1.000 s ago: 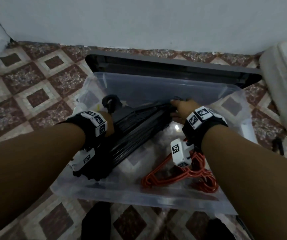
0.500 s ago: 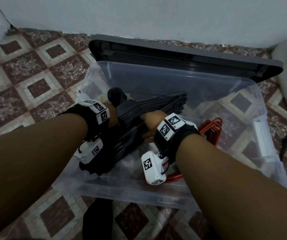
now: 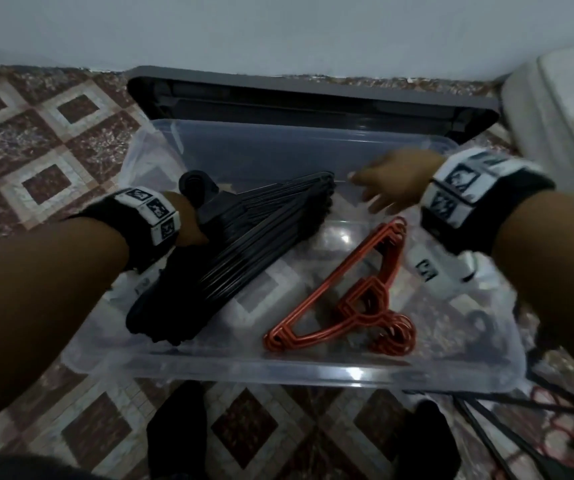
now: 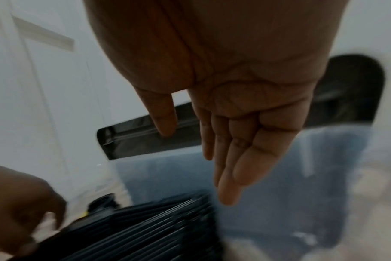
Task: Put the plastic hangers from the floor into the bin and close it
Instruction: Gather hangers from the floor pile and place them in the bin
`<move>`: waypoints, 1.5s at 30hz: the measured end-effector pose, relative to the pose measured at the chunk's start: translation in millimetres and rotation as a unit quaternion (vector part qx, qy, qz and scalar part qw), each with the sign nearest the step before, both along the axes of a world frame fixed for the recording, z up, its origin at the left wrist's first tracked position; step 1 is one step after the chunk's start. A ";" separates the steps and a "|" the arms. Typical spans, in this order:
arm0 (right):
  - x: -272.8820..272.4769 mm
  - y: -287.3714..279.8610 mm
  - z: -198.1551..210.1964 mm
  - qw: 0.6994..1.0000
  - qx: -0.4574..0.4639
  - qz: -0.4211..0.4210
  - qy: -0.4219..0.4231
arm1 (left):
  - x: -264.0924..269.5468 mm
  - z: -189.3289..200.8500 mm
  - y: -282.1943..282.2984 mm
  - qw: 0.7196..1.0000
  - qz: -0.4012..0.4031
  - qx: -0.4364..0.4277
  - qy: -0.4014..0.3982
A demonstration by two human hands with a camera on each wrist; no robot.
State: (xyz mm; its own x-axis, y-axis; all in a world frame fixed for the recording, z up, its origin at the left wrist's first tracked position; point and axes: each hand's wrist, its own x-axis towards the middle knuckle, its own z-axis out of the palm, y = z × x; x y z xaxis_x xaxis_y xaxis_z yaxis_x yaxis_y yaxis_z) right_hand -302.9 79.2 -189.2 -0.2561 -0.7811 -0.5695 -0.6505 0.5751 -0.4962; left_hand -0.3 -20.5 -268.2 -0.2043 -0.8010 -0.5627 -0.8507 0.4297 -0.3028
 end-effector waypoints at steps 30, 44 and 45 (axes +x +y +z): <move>-142.2 69.8 -36.8 0.957 -0.034 -0.218 -0.187 | -232.8 -100.5 97.1 0.834 0.270 0.408 0.255; -191.4 139.1 19.2 0.964 -0.192 -0.155 -0.096 | -242.6 29.7 126.3 0.924 -0.048 0.039 0.378; -204.7 151.8 25.3 0.959 -0.221 -0.167 -0.064 | -250.6 43.4 139.3 0.910 -0.050 0.034 0.409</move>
